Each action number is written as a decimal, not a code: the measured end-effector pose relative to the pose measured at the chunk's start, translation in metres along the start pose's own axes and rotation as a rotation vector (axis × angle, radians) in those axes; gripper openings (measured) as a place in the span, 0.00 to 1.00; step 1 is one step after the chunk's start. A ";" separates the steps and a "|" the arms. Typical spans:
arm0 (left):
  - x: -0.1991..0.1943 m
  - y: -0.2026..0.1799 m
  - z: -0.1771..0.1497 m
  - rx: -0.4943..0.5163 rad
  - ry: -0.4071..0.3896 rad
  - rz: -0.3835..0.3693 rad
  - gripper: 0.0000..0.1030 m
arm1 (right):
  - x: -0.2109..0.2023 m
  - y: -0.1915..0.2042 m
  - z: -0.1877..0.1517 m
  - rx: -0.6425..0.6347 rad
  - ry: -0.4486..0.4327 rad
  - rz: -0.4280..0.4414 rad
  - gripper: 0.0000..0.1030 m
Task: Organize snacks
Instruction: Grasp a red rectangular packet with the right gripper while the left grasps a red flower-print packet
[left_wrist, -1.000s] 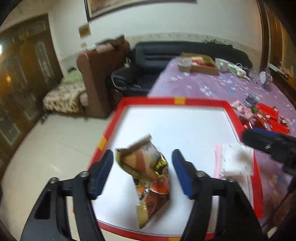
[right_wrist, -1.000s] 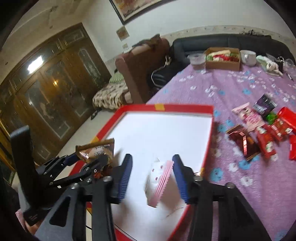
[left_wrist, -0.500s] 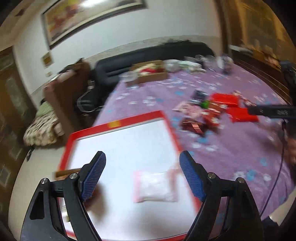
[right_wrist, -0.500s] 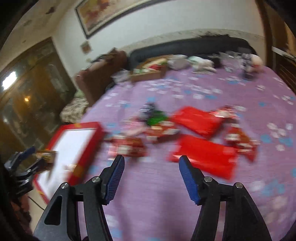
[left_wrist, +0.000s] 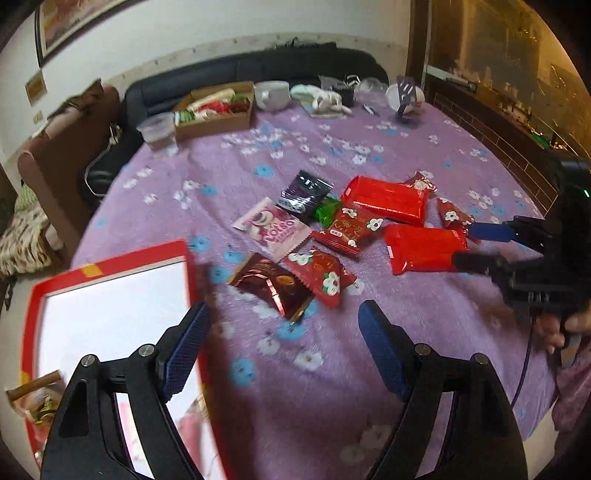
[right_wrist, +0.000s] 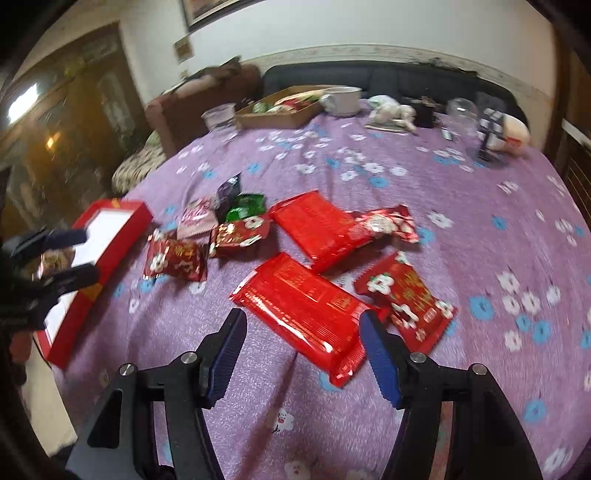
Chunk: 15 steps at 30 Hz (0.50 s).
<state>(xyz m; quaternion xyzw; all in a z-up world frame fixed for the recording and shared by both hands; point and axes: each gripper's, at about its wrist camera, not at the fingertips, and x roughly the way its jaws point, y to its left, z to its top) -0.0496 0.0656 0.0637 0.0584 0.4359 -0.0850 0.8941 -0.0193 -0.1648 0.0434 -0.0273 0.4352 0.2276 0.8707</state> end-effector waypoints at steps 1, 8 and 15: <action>0.005 -0.001 0.002 -0.004 0.011 -0.002 0.80 | 0.004 0.003 0.001 -0.035 0.015 -0.002 0.64; 0.029 -0.001 0.016 -0.034 0.084 -0.028 0.80 | 0.027 0.017 0.011 -0.223 0.085 -0.027 0.67; 0.052 -0.010 0.019 -0.049 0.148 -0.043 0.80 | 0.061 0.010 0.018 -0.285 0.189 -0.007 0.75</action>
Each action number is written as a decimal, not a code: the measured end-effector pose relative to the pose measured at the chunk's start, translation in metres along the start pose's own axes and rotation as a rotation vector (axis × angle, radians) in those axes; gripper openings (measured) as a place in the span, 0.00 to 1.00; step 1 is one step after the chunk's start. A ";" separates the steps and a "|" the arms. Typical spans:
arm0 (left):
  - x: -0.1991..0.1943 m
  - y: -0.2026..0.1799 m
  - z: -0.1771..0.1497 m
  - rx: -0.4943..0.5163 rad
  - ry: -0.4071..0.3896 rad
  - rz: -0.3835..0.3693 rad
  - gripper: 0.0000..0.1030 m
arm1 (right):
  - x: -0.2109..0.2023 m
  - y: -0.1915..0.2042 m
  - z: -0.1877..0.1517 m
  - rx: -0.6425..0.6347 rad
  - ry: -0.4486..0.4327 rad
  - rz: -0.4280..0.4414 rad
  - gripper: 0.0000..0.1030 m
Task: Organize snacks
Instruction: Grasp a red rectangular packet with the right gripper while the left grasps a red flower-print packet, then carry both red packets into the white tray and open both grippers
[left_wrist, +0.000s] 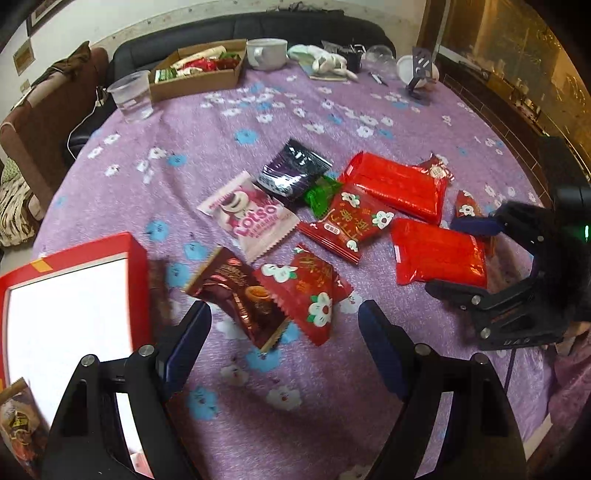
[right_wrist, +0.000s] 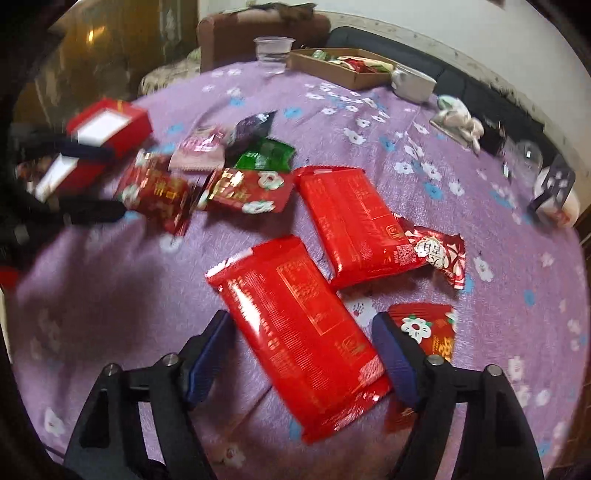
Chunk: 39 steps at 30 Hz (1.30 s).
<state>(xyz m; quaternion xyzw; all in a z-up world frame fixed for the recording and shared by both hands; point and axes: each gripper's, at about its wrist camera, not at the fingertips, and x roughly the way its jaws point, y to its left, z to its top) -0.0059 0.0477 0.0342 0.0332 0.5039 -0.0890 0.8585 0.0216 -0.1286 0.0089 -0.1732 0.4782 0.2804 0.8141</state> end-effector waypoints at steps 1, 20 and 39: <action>0.002 -0.002 0.001 0.000 0.000 0.001 0.80 | 0.002 -0.006 -0.001 0.036 0.006 0.029 0.76; 0.015 -0.017 -0.004 0.000 -0.052 -0.041 0.31 | -0.029 0.025 -0.048 0.284 -0.098 -0.047 0.50; -0.074 0.012 -0.095 0.003 -0.223 -0.002 0.32 | -0.030 0.039 -0.094 0.807 -0.142 0.604 0.49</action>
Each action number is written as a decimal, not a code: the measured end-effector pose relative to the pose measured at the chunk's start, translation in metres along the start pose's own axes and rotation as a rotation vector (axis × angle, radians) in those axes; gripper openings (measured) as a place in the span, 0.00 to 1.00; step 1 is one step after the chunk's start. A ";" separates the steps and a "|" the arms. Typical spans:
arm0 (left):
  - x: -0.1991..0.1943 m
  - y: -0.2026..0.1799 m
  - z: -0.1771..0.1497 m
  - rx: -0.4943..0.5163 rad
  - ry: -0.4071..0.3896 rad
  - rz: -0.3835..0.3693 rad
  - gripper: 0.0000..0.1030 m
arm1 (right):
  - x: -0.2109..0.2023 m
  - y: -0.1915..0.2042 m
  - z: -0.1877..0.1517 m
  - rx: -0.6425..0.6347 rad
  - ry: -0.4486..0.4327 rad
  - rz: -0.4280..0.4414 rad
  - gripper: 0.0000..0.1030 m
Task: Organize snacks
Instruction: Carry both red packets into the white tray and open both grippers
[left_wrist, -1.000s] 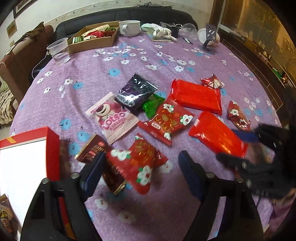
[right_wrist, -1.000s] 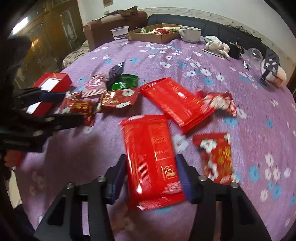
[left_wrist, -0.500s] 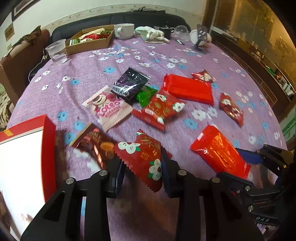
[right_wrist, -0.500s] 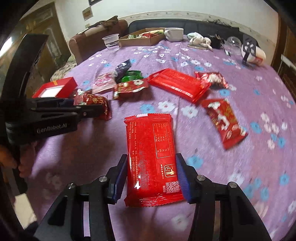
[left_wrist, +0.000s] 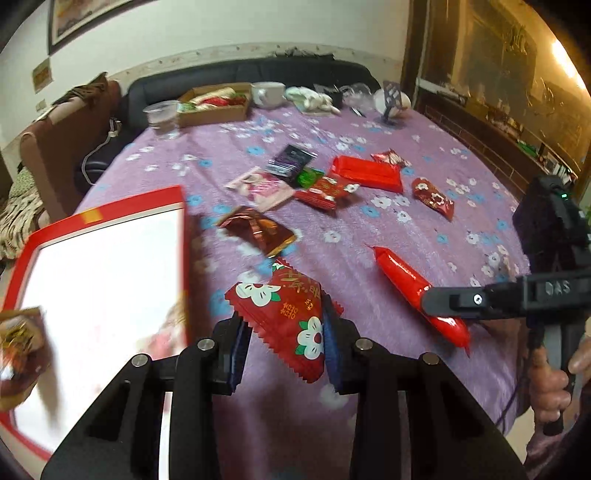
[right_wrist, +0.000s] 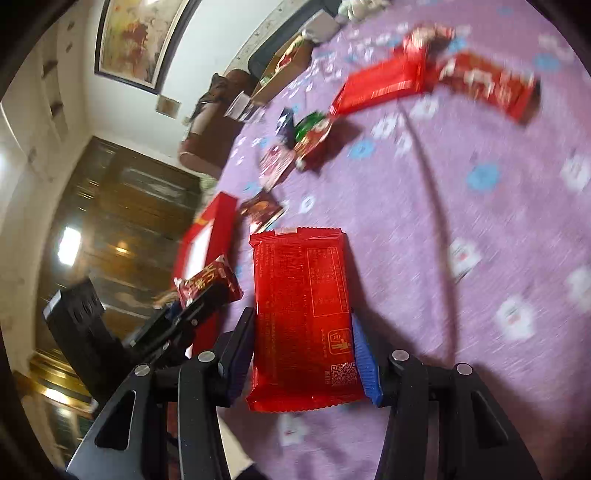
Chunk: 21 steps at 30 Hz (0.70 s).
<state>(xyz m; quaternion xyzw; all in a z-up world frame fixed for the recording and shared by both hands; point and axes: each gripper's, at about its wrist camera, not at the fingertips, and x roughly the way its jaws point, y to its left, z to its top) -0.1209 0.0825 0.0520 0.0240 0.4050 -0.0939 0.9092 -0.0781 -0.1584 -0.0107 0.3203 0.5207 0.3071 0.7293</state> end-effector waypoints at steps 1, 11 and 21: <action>-0.005 0.004 -0.003 -0.006 -0.010 0.007 0.32 | 0.003 0.003 -0.002 0.003 -0.001 0.007 0.49; -0.046 0.057 -0.028 -0.085 -0.095 0.112 0.32 | 0.040 0.060 -0.013 -0.040 0.020 0.131 0.49; -0.054 0.103 -0.034 -0.139 -0.141 0.228 0.32 | 0.087 0.125 -0.014 -0.119 0.070 0.172 0.49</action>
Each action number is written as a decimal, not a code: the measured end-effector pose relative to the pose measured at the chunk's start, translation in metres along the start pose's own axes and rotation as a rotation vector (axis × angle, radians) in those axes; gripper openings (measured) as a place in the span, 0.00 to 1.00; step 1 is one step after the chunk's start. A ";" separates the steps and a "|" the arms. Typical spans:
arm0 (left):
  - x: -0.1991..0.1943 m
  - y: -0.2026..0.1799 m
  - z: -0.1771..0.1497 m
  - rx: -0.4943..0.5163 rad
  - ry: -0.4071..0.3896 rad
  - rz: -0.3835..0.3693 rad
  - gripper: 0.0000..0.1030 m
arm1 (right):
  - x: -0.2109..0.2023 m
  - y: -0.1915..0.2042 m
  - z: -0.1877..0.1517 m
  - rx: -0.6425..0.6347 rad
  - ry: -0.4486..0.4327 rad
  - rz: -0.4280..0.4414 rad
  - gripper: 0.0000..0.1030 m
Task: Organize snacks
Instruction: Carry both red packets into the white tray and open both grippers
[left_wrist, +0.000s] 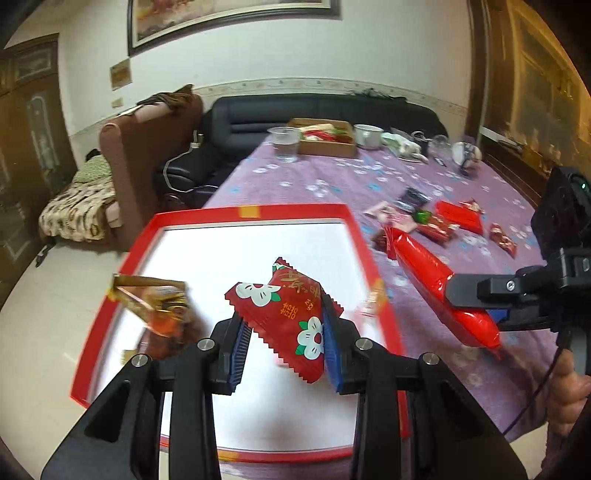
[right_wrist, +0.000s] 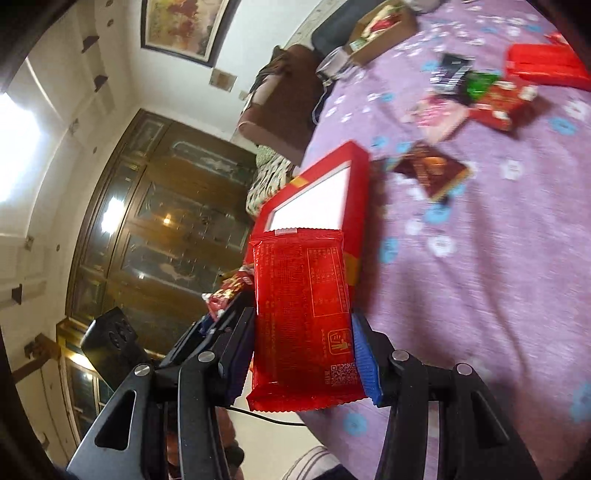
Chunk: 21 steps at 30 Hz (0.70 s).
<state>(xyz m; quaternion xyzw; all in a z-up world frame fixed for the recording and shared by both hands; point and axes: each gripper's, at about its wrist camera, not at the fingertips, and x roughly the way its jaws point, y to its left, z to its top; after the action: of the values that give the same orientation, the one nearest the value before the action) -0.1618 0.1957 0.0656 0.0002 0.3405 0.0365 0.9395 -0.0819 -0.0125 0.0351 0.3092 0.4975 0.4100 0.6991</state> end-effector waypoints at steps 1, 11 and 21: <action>0.002 0.004 0.000 -0.003 -0.001 0.010 0.32 | 0.005 0.005 0.002 -0.007 0.005 0.002 0.49; 0.016 0.026 -0.003 -0.015 0.003 0.070 0.32 | 0.048 0.029 0.012 -0.035 0.060 0.006 0.49; 0.026 0.035 -0.007 -0.017 0.020 0.090 0.32 | 0.065 0.027 0.017 -0.027 0.074 -0.016 0.49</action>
<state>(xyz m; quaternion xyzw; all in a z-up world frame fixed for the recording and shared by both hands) -0.1483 0.2324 0.0448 0.0072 0.3491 0.0814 0.9335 -0.0619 0.0566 0.0347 0.2803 0.5201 0.4220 0.6876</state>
